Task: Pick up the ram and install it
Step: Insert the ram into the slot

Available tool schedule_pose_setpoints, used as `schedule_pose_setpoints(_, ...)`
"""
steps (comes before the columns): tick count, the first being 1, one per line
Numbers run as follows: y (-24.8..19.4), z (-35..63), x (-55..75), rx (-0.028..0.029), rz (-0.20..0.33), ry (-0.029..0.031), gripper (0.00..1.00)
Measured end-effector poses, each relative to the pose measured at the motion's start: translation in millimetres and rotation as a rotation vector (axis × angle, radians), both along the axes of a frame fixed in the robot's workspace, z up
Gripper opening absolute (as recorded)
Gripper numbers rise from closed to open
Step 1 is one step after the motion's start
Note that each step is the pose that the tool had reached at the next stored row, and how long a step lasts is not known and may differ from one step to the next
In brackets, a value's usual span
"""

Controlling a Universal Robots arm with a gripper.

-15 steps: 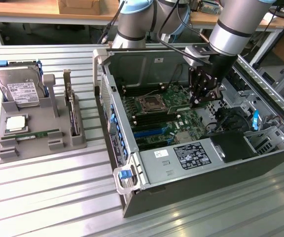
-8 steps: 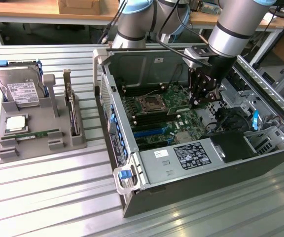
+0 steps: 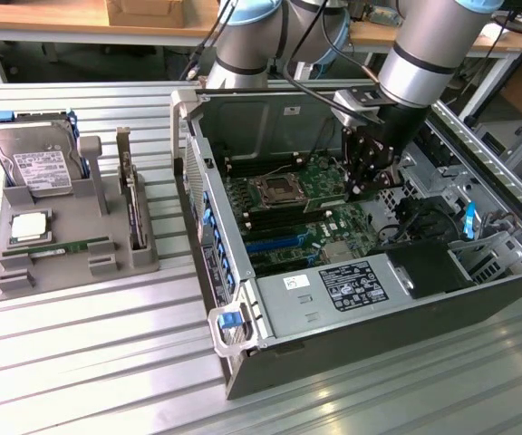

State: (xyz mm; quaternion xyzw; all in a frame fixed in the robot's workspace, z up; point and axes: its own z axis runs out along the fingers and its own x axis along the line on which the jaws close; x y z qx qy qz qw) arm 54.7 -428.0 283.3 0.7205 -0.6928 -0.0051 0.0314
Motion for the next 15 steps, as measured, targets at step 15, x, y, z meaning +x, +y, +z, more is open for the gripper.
schedule_pose_setpoints(15, 14.9, -15.3, -36.9, -0.0066, -0.018, -0.0001, 0.13)
